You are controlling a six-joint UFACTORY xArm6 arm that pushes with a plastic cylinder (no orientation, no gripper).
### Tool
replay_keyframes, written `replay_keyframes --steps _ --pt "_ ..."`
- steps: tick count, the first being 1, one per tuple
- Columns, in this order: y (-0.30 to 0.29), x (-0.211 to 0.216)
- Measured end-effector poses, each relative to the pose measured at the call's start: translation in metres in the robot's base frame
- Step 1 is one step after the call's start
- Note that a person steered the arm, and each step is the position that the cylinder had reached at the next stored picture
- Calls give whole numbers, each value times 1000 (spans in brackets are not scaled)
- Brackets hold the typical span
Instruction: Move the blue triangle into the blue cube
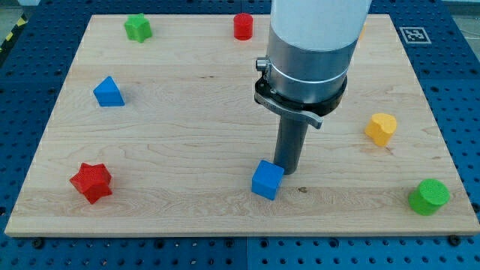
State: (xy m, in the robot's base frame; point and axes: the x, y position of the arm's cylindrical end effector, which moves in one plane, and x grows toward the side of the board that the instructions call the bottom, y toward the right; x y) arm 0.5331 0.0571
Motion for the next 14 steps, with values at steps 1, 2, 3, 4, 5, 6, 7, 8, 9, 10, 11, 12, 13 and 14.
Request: replay_keyframes --steps 1,2,3,4,5,6,7,8,9,10,11,12,13,14 --pt "-2 -54" --pt "-31 -109" --pt "-99 -131" --pt "-182 -139" --pt "-275 -149" --pt "-329 -153" --pt "-349 -156" --pt "-336 -119" --pt "-271 -109" --pt "-181 -117" --pt "-143 -117" --pt "-151 -132" --pt "-143 -159" --pt "-96 -148"
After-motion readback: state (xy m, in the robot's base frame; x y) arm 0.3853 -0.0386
